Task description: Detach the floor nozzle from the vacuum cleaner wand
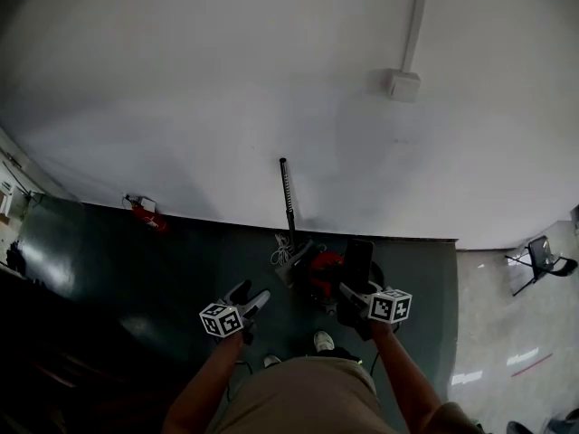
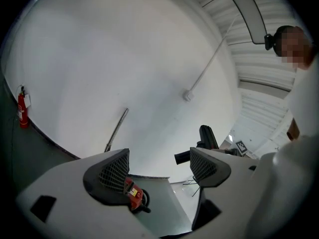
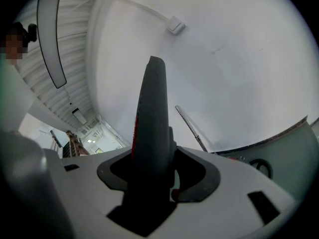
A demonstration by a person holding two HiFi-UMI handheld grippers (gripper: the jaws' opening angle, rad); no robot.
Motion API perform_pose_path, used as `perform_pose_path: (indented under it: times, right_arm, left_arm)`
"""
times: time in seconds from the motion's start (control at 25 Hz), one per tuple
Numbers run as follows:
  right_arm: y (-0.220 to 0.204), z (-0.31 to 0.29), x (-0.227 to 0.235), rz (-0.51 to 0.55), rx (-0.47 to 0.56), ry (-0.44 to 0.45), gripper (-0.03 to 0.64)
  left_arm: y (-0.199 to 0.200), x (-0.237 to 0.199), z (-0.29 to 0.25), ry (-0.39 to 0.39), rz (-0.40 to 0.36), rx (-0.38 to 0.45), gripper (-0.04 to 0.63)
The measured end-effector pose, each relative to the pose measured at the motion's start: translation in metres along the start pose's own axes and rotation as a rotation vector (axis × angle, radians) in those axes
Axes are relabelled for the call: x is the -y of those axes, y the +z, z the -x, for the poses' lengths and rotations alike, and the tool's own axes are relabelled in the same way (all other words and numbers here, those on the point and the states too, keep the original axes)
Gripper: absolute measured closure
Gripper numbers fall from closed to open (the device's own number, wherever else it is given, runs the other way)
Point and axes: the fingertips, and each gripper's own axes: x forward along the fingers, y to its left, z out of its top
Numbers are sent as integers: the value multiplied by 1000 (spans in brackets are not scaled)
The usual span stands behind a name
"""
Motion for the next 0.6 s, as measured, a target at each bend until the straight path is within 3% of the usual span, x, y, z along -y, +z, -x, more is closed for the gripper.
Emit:
perform_pose_path:
  times: [0.6]
  right_arm:
    - [-22,-34,38,-53,-104,15,390]
  left_arm:
    - [-54,-21,-21,137,-50,-108,227]
